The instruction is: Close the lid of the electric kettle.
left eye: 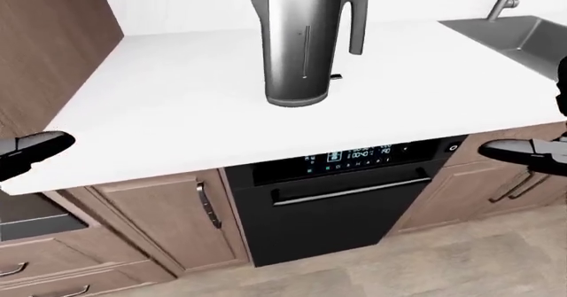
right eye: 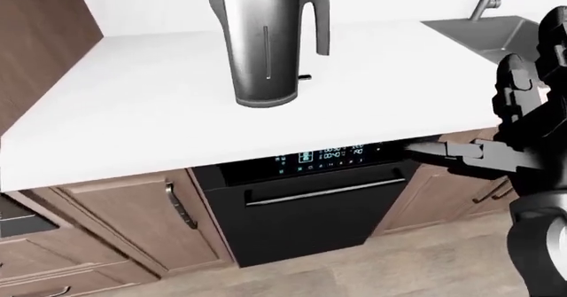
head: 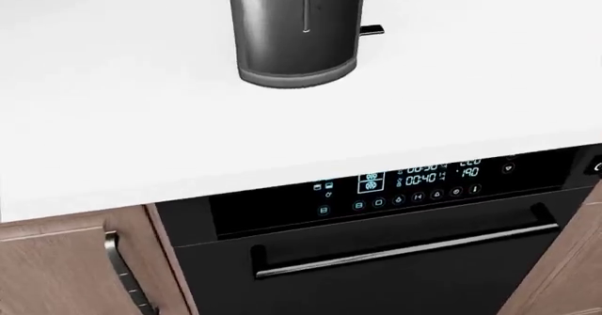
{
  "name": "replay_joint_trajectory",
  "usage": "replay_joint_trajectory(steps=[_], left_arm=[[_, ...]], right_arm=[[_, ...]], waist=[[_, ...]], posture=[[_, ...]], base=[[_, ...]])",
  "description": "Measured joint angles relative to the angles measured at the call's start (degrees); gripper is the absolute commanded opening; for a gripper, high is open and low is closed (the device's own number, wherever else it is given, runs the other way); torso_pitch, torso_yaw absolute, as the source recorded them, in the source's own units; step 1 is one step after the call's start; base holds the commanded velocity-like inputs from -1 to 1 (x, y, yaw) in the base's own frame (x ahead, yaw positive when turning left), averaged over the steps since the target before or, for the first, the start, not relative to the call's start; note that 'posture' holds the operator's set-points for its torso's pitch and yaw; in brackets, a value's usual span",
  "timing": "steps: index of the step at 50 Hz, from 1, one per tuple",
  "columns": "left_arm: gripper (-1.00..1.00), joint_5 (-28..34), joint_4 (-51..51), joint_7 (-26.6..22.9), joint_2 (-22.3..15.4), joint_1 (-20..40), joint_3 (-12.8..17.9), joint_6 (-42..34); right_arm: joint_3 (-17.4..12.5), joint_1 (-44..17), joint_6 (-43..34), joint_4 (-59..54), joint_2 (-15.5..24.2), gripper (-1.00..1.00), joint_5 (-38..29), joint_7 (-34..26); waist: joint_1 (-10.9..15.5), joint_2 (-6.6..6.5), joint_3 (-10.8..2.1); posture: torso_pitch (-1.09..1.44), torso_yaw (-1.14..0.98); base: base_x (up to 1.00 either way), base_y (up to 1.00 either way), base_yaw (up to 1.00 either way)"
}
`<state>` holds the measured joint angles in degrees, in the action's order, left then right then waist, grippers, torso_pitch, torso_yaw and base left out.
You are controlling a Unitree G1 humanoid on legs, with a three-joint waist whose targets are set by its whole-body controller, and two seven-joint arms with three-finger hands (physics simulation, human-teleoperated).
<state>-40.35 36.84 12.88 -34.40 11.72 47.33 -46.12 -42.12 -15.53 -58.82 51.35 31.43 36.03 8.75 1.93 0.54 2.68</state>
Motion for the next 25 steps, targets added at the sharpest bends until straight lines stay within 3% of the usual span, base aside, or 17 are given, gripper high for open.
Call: replay_joint_trajectory(steps=[2, 3, 4, 6, 10, 14, 15, 16, 18, 21, 25], left_arm=[[1.0, 0.06, -0.1, 0.01, -0.04, 0.21, -0.2, -0.08], [1.0, -0.08, 0.0, -0.01, 0.66, 0.2, -0.71, -0.29], [1.0, -0.4, 0.05, -0.07, 0.91, -0.05, -1.2, -0.73], [1.0, -1.08, 0.2, -0.2, 0.67, -0.3, -1.4, -1.7], [1.0, -1.34, 0.82, 0.26, -0.06, 0.13, -0.16, -1.85], [1.0, -1.76, 2.09, 0.8, -1.02, 0.8, 0.72, -1.17], [1.0, -1.89, 2.17, 0.88, -1.09, 0.86, 0.65, -1.03], [1.0, -2.05, 1.94, 0.92, -1.01, 0.81, 0.46, -1.03], [1.0, -2.25, 0.74, 1.18, -0.37, 0.16, 0.17, -1.77], [1.0, -2.36, -0.64, 1.64, -0.46, -0.05, -0.18, -3.25], [1.0, -2.3, 0.62, 1.41, -1.05, 0.38, 0.09, -2.12]], right_arm=[[0.18, -0.01, 0.05, -0.19, 0.09, 1.0, 0.11, -0.07], [0.25, 0.27, 0.0, -0.81, -0.25, 1.0, 0.01, -0.07], [0.32, 0.58, -0.48, -1.44, -0.58, 1.0, -0.04, 0.03], [-0.09, 1.06, -1.34, -1.72, -0.51, 1.0, -0.24, 0.27], [0.03, 0.57, -0.33, -0.87, -0.19, 1.0, -0.83, 0.26], [-0.22, -0.17, 0.3, -0.19, -0.17, 1.0, -0.77, 0.44], [-0.22, -0.43, 0.45, -0.25, -0.32, 1.0, -0.55, 0.52], [0.0, 0.03, 0.67, -0.24, -0.87, 1.0, -0.44, 0.55], [1.33, 0.68, 0.18, -1.09, -1.47, 1.0, -0.02, 0.31], [1.43, 0.67, -0.72, -1.39, -1.15, 1.0, 0.63, 0.15], [0.31, 0.36, 0.0, -0.86, -0.57, 1.0, 0.48, 0.52]], waist=[[-0.24, 1.81, -0.29], [-0.7, 1.2, 0.29], [-1.0, 1.42, 1.56], [-1.74, 2.09, 1.79], [-2.41, 0.77, 0.57], [-2.74, -1.08, 0.76], [-2.52, -2.2, 0.93], [-2.55, -2.25, 1.04], [-2.51, -1.89, 2.54], [-2.11, -2.9, 3.51], [-2.02, -1.03, 3.24]], posture=[[0.0, 0.0], [0.0, 0.0], [0.0, 0.0], [0.0, 0.0], [0.0, 0.0], [0.0, 0.0], [0.0, 0.0], [0.0, 0.0], [0.0, 0.0], [0.0, 0.0], [0.0, 0.0]], base=[[0.42, 0.0, 0.0], [0.42, 0.0, 0.0], [0.41, 0.0, 0.0], [0.42, 0.0, 0.0], [0.42, 0.0, 0.0], [0.09, 0.0, 0.0], [0.0, 0.0, 0.0], [0.0, 0.0, 0.0], [0.0, 0.0, 0.0], [0.0, 0.0, 0.0], [0.0, 0.0, 0.0]])
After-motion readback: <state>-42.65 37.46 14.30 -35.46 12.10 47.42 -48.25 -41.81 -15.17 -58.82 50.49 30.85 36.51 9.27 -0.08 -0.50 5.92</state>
